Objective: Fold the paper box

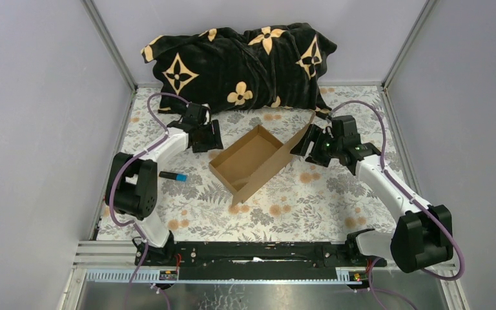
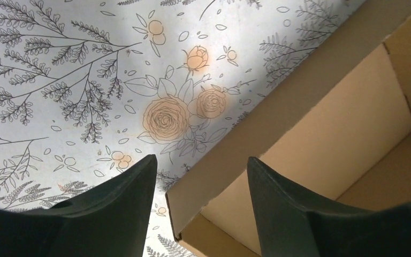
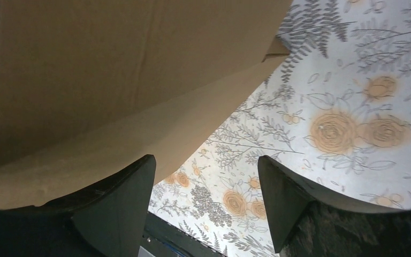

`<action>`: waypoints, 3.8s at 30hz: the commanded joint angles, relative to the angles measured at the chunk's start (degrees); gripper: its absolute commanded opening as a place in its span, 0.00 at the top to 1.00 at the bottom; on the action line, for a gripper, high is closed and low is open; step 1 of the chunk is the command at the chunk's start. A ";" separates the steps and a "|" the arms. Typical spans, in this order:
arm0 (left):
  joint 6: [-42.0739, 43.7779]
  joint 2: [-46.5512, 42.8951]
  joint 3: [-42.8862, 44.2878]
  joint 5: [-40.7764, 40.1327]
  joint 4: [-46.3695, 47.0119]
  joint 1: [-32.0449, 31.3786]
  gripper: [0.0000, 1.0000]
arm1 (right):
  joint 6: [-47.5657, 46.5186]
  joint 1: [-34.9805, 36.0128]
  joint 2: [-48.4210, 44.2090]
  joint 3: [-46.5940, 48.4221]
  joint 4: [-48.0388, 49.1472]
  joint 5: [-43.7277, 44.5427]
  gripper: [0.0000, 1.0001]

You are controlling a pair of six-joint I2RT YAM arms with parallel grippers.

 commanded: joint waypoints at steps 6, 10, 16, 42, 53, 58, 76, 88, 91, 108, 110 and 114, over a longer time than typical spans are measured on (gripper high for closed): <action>-0.45 1.85 -0.50 -3.77 1.24 -0.64 0.36 | 2.93 3.79 3.39 2.99 6.31 -1.01 0.23; -1.18 1.19 -2.45 -3.93 1.08 -1.78 0.36 | 3.24 3.80 6.56 5.50 7.63 -2.09 0.23; -2.75 -3.39 -8.04 -5.04 1.26 -5.12 0.36 | 2.65 3.80 12.07 10.31 9.03 -3.17 0.22; -16.95 -23.43 -11.84 -9.75 -2.84 -28.10 0.35 | -11.43 2.04 18.06 30.38 -4.31 1.80 0.22; -20.59 -17.35 -6.96 -10.33 0.84 -36.25 0.35 | -8.71 2.20 -13.38 -2.37 -8.56 -2.27 0.23; -21.81 -13.01 -4.55 -11.55 3.36 -39.12 0.35 | -3.31 2.86 -23.38 -7.87 -8.08 -12.22 0.28; -15.49 3.96 16.47 -12.18 2.32 -32.35 0.34 | 8.30 4.86 -42.42 -17.03 -10.88 -25.12 0.43; -12.52 9.34 20.74 -11.91 2.45 -25.02 0.34 | 11.33 4.94 -46.56 -20.57 -11.37 -33.17 0.44; -11.95 11.41 21.74 -11.89 3.39 -23.16 0.34 | 11.58 4.94 -46.55 -20.79 -10.92 -34.12 0.44; -12.57 5.52 12.07 -8.43 5.46 -21.61 0.34 | 5.88 7.85 -37.12 -25.40 -6.14 -30.63 0.45; -12.60 2.45 9.32 -8.77 5.08 -21.86 0.34 | 5.65 9.77 -34.33 -25.81 -3.66 -29.25 0.46; -12.97 -3.05 4.92 -8.46 3.77 -23.34 0.34 | 7.87 16.58 -28.57 -25.82 3.61 -25.80 0.46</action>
